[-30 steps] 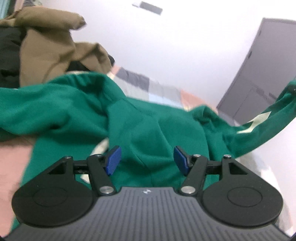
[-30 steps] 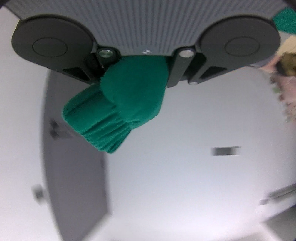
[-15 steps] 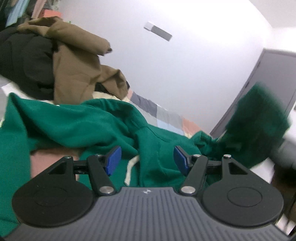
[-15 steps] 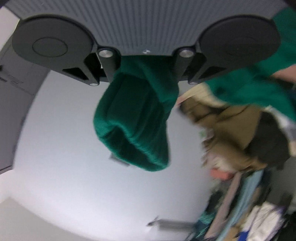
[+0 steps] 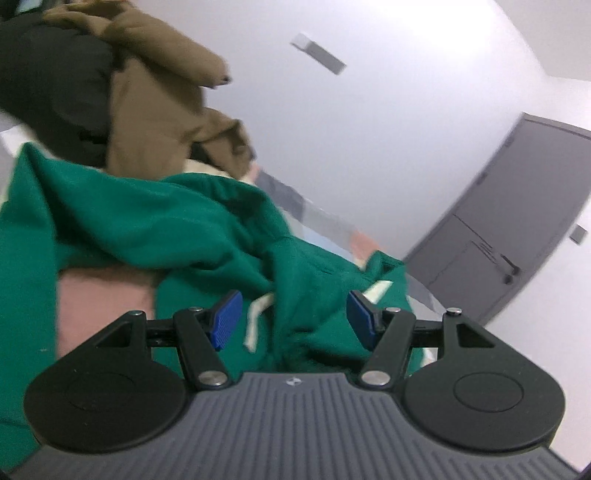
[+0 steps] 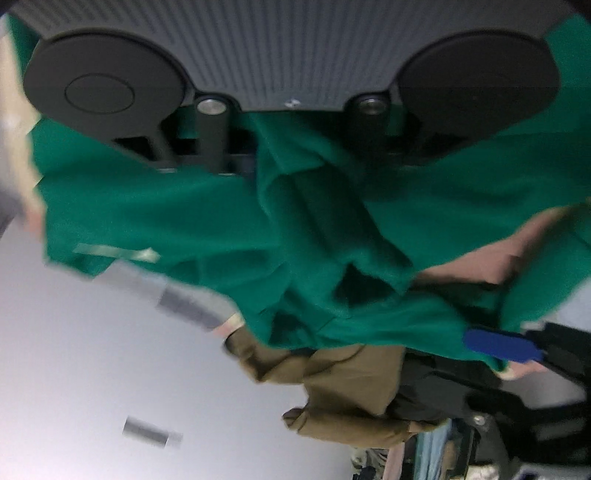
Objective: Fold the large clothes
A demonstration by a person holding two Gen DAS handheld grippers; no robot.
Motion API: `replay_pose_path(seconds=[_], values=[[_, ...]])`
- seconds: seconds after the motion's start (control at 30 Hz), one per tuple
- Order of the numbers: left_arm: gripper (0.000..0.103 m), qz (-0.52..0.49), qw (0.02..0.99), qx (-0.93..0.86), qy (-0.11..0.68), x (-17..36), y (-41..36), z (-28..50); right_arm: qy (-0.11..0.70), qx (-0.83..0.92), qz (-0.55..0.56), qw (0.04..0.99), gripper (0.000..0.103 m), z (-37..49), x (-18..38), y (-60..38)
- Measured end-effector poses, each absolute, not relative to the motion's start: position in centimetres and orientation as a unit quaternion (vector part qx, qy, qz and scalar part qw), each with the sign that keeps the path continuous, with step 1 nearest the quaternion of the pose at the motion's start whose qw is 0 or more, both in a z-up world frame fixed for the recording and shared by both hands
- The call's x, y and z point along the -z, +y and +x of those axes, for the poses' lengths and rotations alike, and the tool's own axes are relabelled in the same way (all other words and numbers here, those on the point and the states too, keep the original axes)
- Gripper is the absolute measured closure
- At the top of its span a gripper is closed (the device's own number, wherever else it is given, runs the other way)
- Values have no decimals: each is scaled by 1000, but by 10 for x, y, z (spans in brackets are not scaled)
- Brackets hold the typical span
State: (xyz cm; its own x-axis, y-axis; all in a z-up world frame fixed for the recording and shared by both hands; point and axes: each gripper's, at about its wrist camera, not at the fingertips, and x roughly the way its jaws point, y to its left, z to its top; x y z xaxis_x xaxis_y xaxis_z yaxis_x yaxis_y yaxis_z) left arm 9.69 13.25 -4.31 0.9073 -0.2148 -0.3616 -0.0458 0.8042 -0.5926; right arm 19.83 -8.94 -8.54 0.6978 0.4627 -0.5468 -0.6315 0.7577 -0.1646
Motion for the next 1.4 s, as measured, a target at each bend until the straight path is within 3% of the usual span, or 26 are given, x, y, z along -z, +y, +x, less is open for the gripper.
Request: replay_pose_path(seconds=[0.03,0.3,0.5,0.7,0.9,1.0,1.4], values=[[35,-306,927,54,210,42,129,97,252,-318,-157,900,28,191,86,-97],[35,-263,928,65,258,48,92,105,274,-366,-124,881,28,143,79,-130],[35,-215,932,62,284,60,67,116,273,-326,-50,904,28,155,77,-155],[36,-178,929,47,321,80,51,135,259,-284,26,923,29,180,78,-167],[36,-127,917,27,377,105,36,154,273,-258,63,925,41,201,88,-179],[35,-130,911,19,391,114,35,161,301,-245,50,920,43,214,103,-174],[35,-160,924,-36,345,85,64,148,326,-227,45,916,42,224,117,-167]])
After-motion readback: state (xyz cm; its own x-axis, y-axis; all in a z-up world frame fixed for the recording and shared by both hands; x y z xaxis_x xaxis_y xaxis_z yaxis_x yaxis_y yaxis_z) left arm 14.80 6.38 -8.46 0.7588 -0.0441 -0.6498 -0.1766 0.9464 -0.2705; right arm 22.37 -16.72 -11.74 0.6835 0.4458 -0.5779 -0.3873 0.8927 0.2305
